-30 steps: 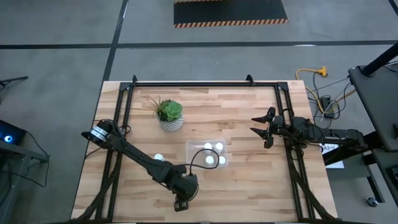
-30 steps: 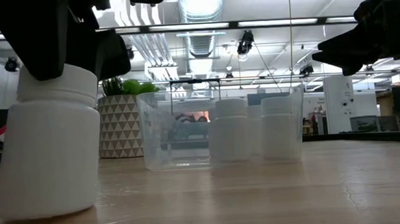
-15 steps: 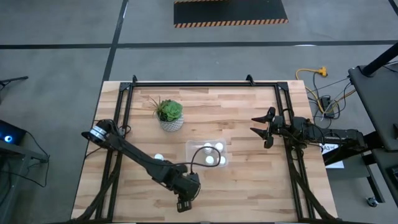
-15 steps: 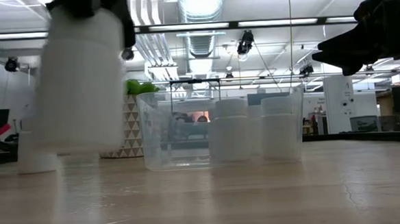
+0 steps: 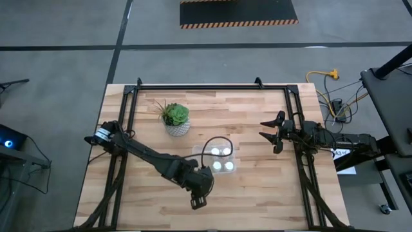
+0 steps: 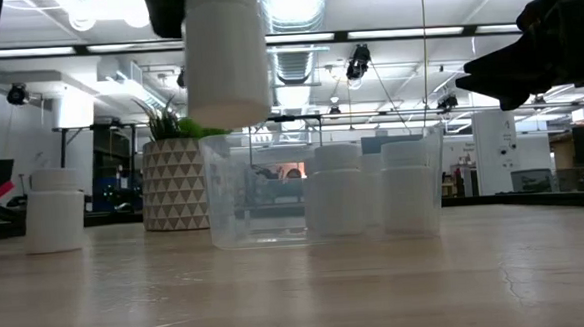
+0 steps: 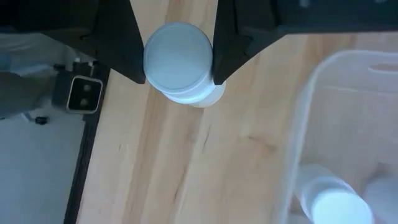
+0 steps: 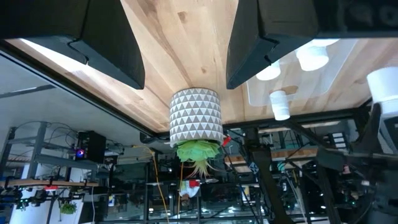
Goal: Pick and place pill bottles into a basket
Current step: Put the white pill bottle into the transparent bin
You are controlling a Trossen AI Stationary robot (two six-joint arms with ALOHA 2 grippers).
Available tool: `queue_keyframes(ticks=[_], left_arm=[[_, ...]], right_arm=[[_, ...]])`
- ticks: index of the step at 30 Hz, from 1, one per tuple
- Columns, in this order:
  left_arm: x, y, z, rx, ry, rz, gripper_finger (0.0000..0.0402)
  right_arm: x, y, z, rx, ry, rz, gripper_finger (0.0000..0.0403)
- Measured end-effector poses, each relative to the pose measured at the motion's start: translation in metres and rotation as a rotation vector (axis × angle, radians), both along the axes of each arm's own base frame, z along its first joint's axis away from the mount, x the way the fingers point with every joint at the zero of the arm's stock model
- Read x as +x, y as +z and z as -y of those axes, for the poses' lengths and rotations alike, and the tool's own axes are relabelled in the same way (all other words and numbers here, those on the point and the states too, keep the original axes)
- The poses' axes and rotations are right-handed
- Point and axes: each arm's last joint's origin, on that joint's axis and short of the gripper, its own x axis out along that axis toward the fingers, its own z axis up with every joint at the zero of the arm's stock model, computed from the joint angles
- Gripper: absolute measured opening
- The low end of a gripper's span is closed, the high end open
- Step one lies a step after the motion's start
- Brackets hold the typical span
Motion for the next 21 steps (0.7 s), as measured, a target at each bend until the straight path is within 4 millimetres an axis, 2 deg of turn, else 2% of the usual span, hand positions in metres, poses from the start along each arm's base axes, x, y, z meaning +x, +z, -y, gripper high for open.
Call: queue_keyframes(ticks=[8, 21], left_arm=[[0.014, 0.023, -0.026, 0.015, 0.009, 0.06, 0.0144], [0.03, 0.028, -0.081, 0.056, 0.039, 0.062, 0.0144]], right_arm=[[0.0, 0.0, 0.0, 0.0, 0.0, 0.0, 0.0215], [0.0, 0.0, 0.0, 0.0, 0.0, 0.0, 0.0215]])
